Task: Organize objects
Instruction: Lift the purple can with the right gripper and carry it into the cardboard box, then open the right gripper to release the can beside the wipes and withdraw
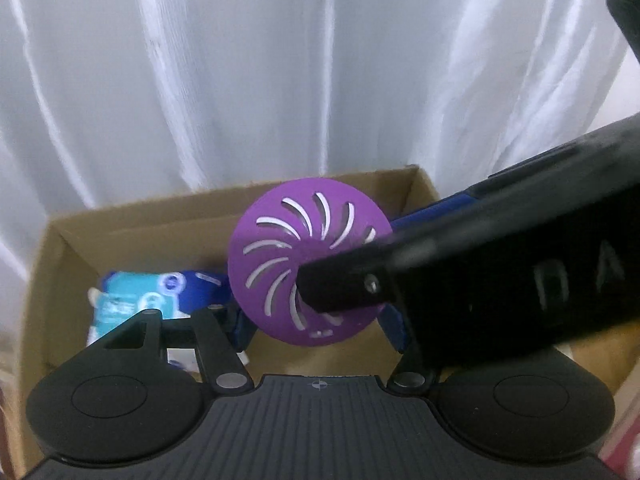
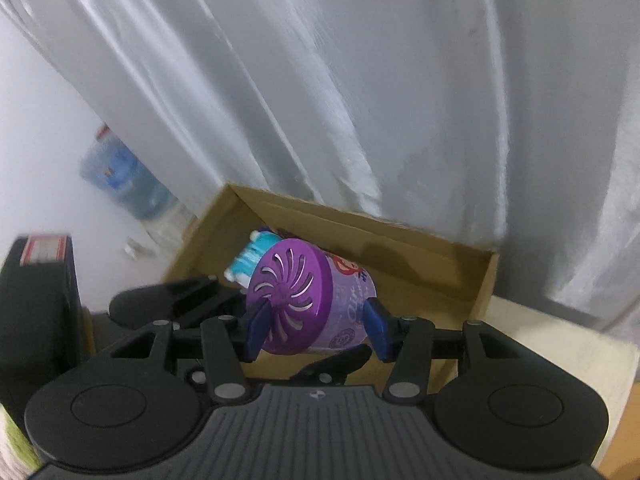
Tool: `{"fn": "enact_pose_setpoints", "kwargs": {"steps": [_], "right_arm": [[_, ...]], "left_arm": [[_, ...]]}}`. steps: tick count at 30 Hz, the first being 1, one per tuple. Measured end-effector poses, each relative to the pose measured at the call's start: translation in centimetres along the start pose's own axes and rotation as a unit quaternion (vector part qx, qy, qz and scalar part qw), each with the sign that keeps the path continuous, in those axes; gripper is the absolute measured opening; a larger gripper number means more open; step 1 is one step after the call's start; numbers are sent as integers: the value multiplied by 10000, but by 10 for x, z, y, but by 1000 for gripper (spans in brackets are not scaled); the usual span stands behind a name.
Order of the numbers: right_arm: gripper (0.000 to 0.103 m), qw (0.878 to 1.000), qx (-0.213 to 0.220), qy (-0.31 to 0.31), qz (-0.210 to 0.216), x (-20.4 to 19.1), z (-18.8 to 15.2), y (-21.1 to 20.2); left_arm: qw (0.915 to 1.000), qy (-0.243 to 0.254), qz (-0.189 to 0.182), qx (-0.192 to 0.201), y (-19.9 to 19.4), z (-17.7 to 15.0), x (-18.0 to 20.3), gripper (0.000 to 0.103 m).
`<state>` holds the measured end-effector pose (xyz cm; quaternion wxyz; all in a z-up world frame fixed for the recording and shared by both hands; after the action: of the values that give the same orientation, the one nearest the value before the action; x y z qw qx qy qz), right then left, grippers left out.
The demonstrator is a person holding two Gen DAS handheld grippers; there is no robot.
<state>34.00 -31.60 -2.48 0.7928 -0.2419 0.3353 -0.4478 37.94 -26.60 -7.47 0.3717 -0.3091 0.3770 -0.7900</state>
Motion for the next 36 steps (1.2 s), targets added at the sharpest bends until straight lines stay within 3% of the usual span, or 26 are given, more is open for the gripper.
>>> {"fn": "enact_pose_setpoints", "kwargs": {"steps": [8, 14, 17, 22, 25, 29, 31, 36], "right_arm": [[54, 9987, -505, -61, 59, 18, 1, 26], [54, 9972, -723, -169, -101, 24, 1, 38], [56, 9964, -730, -350, -242, 26, 3, 41], [56, 9957, -727, -502, -294, 27, 2, 42], [56, 9961, -700, -462, -255, 27, 1, 42], [56, 9979, -565, -271, -163, 29, -1, 36], [56, 9988, -457, -127, -105, 31, -2, 28], [61, 9999, 41, 160, -7, 26, -5, -5]], "left_arm": [[9977, -354, -166, -545, 35, 6, -10, 61], [9964, -311, -107, -781, 55, 5, -14, 63], [9960, -296, -30, -840, 63, 3, -13, 70], [9951, -346, 20, -925, 74, 14, -16, 70], [9950, -356, 19, -934, 72, 13, -18, 72], [9950, -388, -13, -923, 59, 6, -15, 90], [9945, -405, 5, -965, 51, 4, -17, 95], [9968, -377, -37, -701, 7, -4, -18, 95]]}}
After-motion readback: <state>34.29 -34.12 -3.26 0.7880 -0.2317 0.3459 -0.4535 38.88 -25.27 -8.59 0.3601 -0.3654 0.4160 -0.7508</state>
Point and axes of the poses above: each gripper's, at about its wrist camera, not at the fingertips, and y roughly the way its jaws point, x to its right, z to its top, the point moved 7 cm from there along y, roughly the way its jaws point, and after that the axes turned 14 degrees about -y, right-handed, at the moved point
